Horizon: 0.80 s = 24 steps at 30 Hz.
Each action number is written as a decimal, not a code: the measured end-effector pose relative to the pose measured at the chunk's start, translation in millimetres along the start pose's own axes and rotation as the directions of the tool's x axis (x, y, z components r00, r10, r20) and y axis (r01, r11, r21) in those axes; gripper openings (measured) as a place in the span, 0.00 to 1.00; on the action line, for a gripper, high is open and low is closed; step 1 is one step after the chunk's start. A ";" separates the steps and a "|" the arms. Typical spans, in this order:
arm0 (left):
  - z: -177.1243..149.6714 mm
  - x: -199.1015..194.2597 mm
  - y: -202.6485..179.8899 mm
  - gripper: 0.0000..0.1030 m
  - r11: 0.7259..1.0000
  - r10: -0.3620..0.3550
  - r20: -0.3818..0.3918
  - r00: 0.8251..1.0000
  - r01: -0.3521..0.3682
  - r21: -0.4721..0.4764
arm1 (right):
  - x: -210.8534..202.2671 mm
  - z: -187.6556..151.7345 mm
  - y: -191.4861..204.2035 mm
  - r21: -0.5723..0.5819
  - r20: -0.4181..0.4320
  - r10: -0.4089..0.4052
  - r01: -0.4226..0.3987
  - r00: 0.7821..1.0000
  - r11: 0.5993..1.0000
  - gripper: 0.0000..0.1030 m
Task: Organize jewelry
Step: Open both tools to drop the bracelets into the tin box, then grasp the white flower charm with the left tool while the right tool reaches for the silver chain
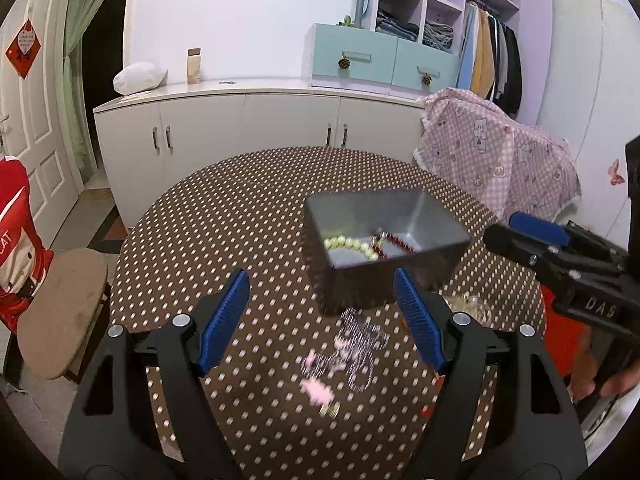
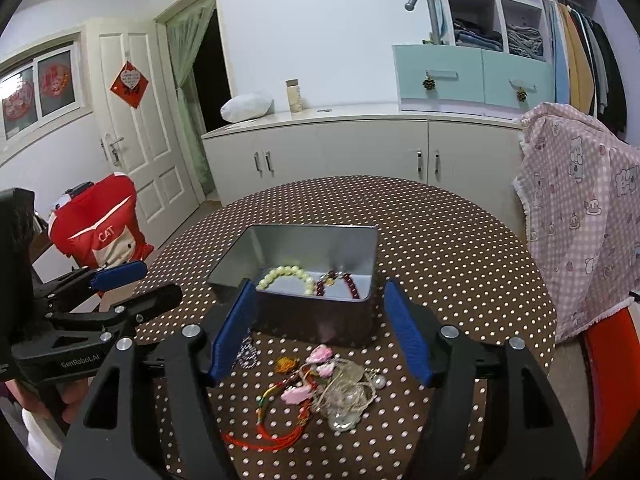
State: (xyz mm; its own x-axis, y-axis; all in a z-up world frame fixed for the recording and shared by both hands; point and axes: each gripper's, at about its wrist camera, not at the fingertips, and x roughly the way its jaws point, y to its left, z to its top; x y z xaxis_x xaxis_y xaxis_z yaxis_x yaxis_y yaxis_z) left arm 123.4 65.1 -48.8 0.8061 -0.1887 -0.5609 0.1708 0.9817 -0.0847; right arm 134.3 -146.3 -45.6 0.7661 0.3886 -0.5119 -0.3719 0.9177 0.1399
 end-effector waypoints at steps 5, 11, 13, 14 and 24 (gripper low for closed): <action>-17.0 -5.8 4.8 0.72 1.000 -0.003 -0.023 1.000 0.003 0.009 | -2.1 -7.6 10.8 -0.023 -0.012 0.011 -0.011 1.000 1.000 0.70; -40.0 -8.3 2.0 0.71 0.999 -0.037 -0.023 0.999 0.038 0.035 | -1.1 -20.6 22.7 -0.047 -0.035 0.028 -0.029 0.999 0.998 0.75; -47.6 -5.7 0.1 0.62 0.998 -0.053 -0.036 0.998 0.054 0.039 | 0.8 -25.0 24.4 -0.048 -0.048 0.029 -0.031 0.998 0.998 0.76; -50.3 -3.8 -0.4 0.59 0.997 -0.058 -0.045 0.997 0.059 0.041 | 1.9 -26.7 24.8 -0.047 -0.054 0.030 -0.033 0.998 0.998 0.75; -67.2 23.7 1.8 0.26 0.999 -0.037 -0.148 0.988 0.040 0.012 | 11.4 -41.4 28.5 -0.038 -0.102 0.025 -0.029 0.994 0.999 0.76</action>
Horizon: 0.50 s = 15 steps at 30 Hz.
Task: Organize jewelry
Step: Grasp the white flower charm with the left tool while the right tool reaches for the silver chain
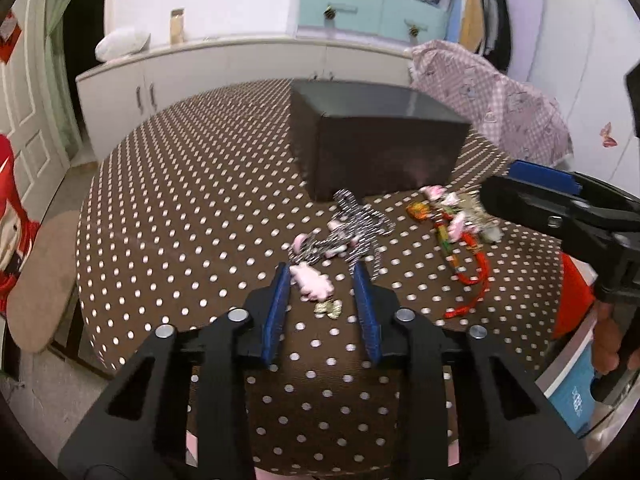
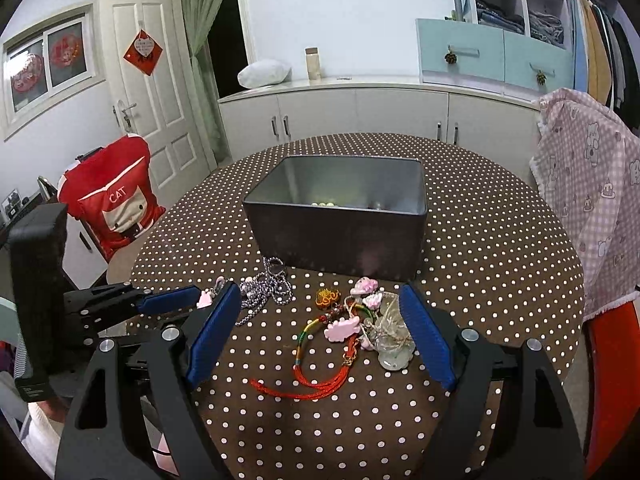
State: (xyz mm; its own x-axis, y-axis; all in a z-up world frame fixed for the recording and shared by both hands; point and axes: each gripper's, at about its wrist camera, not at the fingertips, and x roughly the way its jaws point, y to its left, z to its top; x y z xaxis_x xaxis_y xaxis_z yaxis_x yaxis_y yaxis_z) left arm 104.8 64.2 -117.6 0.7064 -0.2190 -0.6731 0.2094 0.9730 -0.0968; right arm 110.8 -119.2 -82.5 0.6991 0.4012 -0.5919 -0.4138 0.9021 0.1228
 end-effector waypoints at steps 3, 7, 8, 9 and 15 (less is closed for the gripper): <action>-0.5 -0.3 3.7 0.16 1.000 0.007 0.010 1.000 -0.007 -0.025 | 1.6 -2.1 1.8 -0.003 -0.006 0.001 -0.001 1.000 1.000 0.76; -3.1 -1.9 6.8 0.16 0.999 0.020 0.024 1.000 -0.019 -0.037 | 6.3 -4.2 5.7 -0.009 -0.018 0.011 -0.011 1.000 1.000 0.76; -3.7 -3.2 6.7 0.16 0.999 0.033 0.031 0.999 -0.032 -0.037 | 8.3 -5.0 7.3 -0.013 -0.022 0.016 -0.016 1.000 1.000 0.76; -4.5 -4.8 6.7 0.16 0.998 0.042 0.040 0.998 -0.040 -0.038 | 10.4 -5.4 8.2 -0.012 -0.029 0.029 -0.029 0.999 0.999 0.76; -5.3 -8.3 16.8 0.16 0.997 0.039 0.060 0.997 -0.035 -0.069 | 25.4 -6.1 18.7 -0.041 -0.064 0.074 -0.076 0.995 0.996 0.60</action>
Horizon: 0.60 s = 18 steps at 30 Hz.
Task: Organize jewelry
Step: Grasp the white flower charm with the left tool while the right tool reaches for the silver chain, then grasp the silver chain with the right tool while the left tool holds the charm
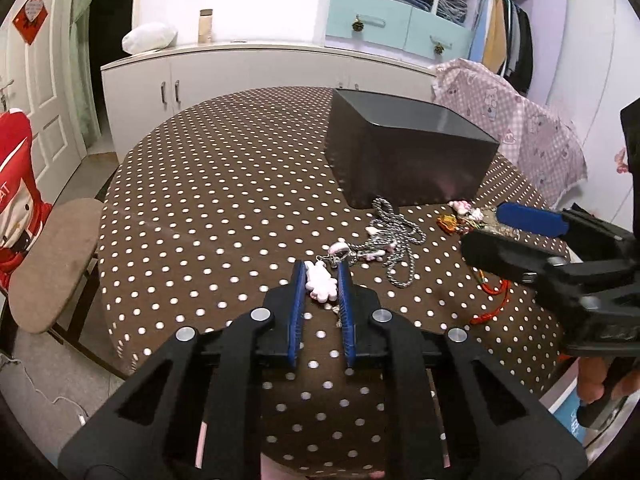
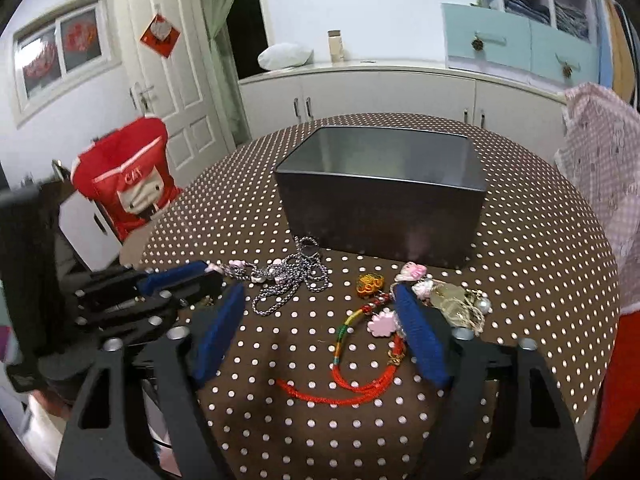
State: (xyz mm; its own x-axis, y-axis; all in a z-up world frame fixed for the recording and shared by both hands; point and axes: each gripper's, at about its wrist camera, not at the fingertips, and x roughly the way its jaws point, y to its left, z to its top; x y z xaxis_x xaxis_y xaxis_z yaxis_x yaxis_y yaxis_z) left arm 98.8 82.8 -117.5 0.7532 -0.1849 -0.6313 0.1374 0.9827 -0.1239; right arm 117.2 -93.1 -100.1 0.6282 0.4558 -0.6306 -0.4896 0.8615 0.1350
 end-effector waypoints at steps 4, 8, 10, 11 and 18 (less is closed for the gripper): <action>0.1 -5.5 4.6 0.16 1.000 -0.005 0.027 1.000 0.005 -0.007 | 13.5 2.4 6.0 -0.011 -0.039 0.034 -0.034 0.999 0.999 0.46; 1.8 -11.3 8.0 0.16 1.000 -0.022 0.062 0.998 0.023 -0.016 | 22.2 4.3 11.8 -0.028 -0.062 0.045 -0.046 0.997 0.999 0.37; 3.1 -12.4 9.8 0.16 0.999 -0.023 0.070 0.997 0.024 -0.024 | 26.8 5.6 14.1 -0.048 -0.068 0.006 -0.009 0.998 0.999 0.37; 3.2 -13.3 10.7 0.16 0.999 -0.026 0.076 0.997 0.028 -0.026 | 28.5 5.7 14.6 -0.053 -0.070 -0.013 0.009 0.997 0.999 0.37; 3.1 -16.7 18.1 0.16 0.997 -0.054 0.116 0.992 0.059 -0.042 | 43.8 8.1 23.2 -0.108 -0.100 -0.058 0.047 0.993 0.993 0.31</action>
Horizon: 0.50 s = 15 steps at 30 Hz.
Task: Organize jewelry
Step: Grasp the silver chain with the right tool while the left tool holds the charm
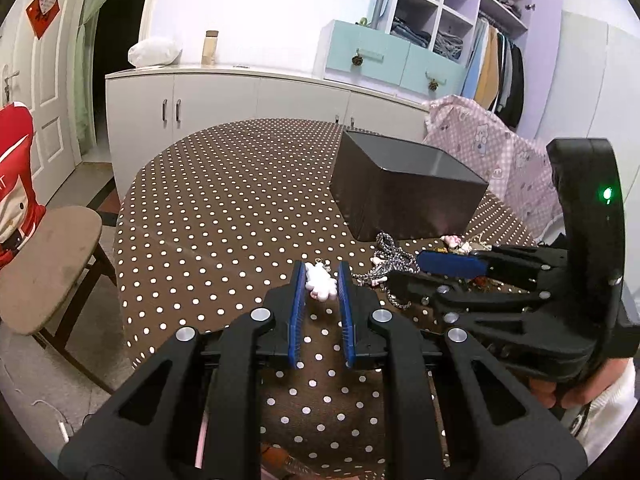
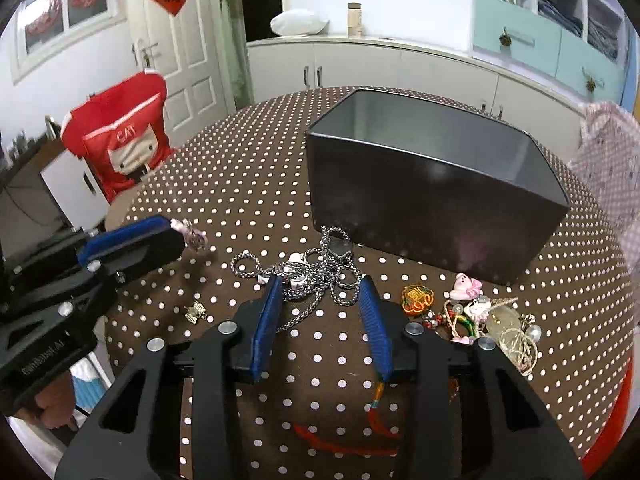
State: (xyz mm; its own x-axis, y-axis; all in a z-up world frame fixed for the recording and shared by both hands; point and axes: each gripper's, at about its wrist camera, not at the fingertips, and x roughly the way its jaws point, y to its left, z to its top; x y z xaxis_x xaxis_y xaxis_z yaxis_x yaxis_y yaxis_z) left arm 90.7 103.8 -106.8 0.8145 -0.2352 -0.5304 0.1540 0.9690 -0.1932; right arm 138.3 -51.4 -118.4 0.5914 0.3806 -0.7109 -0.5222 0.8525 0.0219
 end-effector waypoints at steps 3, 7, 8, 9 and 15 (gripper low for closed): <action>0.6 0.3 2.2 0.16 1.000 -0.004 0.005 1.000 0.004 -0.011 | 0.9 -0.1 -0.9 0.000 -0.002 0.015 -0.015 1.000 1.000 0.13; 2.0 -1.8 5.7 0.16 1.000 -0.011 0.014 1.000 0.012 -0.016 | 0.0 -0.1 -4.7 0.029 0.005 0.027 -0.027 1.000 0.999 0.05; 2.1 -2.7 6.8 0.16 1.000 -0.011 0.016 1.000 0.011 -0.015 | -0.8 -0.3 -5.8 0.037 0.008 0.026 -0.026 1.000 0.999 0.03; 2.4 -3.7 6.9 0.16 1.000 -0.011 0.019 1.000 0.011 -0.015 | -1.5 -0.7 -7.1 0.045 0.008 0.030 -0.030 1.000 0.999 0.03; 6.4 -8.5 8.8 0.16 1.000 -0.012 0.038 0.999 0.013 -0.014 | -13.7 2.5 -13.6 0.073 0.042 0.034 -0.037 0.999 0.997 0.02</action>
State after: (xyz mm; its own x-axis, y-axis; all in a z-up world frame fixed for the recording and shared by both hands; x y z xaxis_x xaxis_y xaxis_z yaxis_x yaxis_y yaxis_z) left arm 88.7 114.8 -98.7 0.8334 -0.2439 -0.4960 0.1565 0.9648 -0.2114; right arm 138.8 -67.2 -107.2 0.5987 0.4237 -0.6797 -0.4973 0.8619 0.0993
